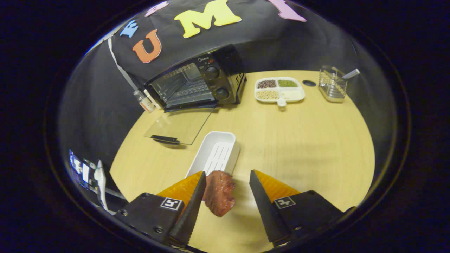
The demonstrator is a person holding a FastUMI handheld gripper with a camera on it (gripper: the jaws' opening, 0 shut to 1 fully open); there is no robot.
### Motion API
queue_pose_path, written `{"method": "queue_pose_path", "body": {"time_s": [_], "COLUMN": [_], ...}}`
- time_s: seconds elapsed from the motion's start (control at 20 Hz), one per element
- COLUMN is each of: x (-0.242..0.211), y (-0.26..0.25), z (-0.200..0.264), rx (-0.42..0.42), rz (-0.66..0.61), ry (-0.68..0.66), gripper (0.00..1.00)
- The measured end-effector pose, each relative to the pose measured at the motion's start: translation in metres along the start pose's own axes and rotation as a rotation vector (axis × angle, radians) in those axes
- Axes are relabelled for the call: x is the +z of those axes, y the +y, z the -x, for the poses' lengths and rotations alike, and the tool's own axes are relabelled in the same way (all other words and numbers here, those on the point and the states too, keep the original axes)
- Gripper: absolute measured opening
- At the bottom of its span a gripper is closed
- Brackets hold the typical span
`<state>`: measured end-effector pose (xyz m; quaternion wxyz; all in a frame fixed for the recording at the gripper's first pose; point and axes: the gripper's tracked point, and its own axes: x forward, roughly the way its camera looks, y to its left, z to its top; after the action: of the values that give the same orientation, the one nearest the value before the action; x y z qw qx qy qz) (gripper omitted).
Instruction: Open the toaster oven, put the food inside, and close the toaster oven door.
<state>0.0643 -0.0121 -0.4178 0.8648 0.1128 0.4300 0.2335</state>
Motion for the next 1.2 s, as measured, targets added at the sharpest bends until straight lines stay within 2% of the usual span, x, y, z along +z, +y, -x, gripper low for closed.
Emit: {"method": "queue_pose_path", "body": {"time_s": [0.25,0.4,0.55,0.85,1.2], "x": [-0.010,-0.006,0.002,0.022,0.048], "y": [0.009,0.006,-0.001,-0.018,0.026], "z": [-0.001,0.004,0.001,0.013,0.031], "rx": [0.108,0.142,0.116,0.027,0.034], "rz": [-0.149,-0.236,-0.163,-0.119,-0.165], "ry": [0.048,0.048,0.032,0.011,-0.083], "gripper": [0.43,0.26,0.18,0.18,0.16]}}
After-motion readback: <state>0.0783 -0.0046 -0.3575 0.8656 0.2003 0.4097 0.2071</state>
